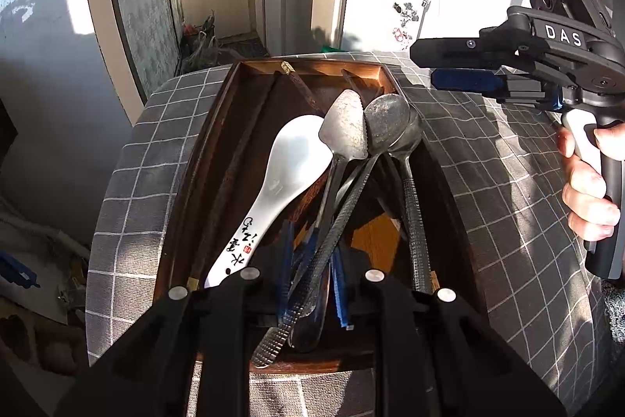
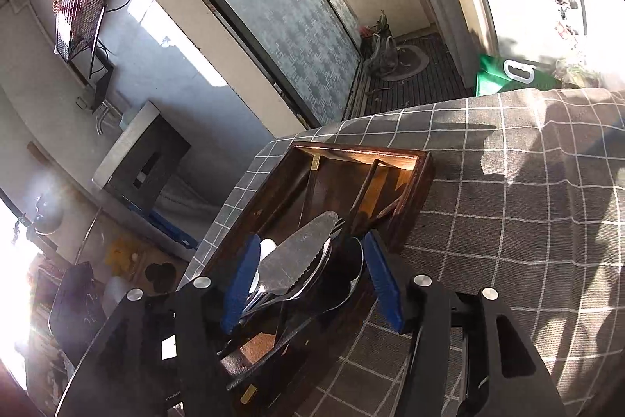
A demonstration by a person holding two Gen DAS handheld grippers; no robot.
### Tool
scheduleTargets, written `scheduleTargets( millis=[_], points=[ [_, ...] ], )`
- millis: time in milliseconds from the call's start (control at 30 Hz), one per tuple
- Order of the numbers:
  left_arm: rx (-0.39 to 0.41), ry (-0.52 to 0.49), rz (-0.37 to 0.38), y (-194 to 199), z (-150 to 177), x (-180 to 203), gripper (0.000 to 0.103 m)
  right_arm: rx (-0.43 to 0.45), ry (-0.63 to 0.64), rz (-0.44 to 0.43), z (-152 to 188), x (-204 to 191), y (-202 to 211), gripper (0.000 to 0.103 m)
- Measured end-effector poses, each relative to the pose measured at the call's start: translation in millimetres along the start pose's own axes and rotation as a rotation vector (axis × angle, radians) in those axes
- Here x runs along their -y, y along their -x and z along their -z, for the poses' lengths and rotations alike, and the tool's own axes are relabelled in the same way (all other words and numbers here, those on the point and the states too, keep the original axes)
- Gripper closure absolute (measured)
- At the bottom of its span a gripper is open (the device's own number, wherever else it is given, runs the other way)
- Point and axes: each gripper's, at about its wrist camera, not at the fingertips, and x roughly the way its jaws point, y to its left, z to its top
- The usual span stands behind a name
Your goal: Organize utensils
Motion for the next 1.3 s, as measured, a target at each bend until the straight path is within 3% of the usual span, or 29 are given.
scheduleTargets(
  millis=[100, 167, 200, 233, 300, 400, 533, 633, 800, 933, 1067, 1167, 1300],
  points=[
    [0.011, 0.019, 0.001, 5, 0, -1, 0.081, 0.008, 0.023, 0.02, 7, 1, 13, 0.042],
    [0.043, 0.02, 0.01, 12, 1, 1, 0.06, 0.023, 0.053, 0.045, 16, -2, 22, 0.039],
    [0.071, 0.026, 0.009, 18, 2, 2, 0.034, 0.036, 0.069, 0.069, 22, -3, 28, 0.036],
    [0.098, 0.032, 0.001, 24, 3, 3, 0.026, 0.055, 0.088, 0.094, 28, -5, 33, 0.035],
    [0.126, 0.028, 0.01, 34, 5, 8, 0.023, 0.097, 0.127, 0.12, 42, -9, 45, 0.031],
    [0.209, 0.006, 0.012, 56, 12, 19, 0.008, 0.153, 0.169, 0.139, 62, -15, 65, 0.026],
    [0.327, -0.052, 0.004, 85, 29, 41, 0.003, 0.258, 0.248, 0.183, 91, -28, 99, 0.014],
    [0.426, -0.077, -0.005, 103, 45, 56, 0.003, 0.347, 0.285, 0.231, 113, -36, 126, 0.012],
    [0.494, -0.078, -0.013, 118, 68, 73, 0.003, 0.466, 0.374, 0.304, 153, -48, 157, 0.003],
    [0.525, -0.076, -0.03, 128, 84, 79, 0.003, 0.492, 0.419, 0.32, 180, -47, 168, 0.003],
    [0.565, -0.082, -0.116, 134, 98, 85, 0.003, 0.562, 0.39, 0.329, 199, -43, 184, 0.003],
    [0.58, -0.052, -0.093, 138, 102, 81, 0.003, 0.587, 0.401, 0.382, 206, -44, 185, 0.003],
    [0.566, -0.008, -0.086, 137, 103, 73, 0.003, 0.511, 0.392, 0.442, 206, -42, 173, 0.003]
  ],
)
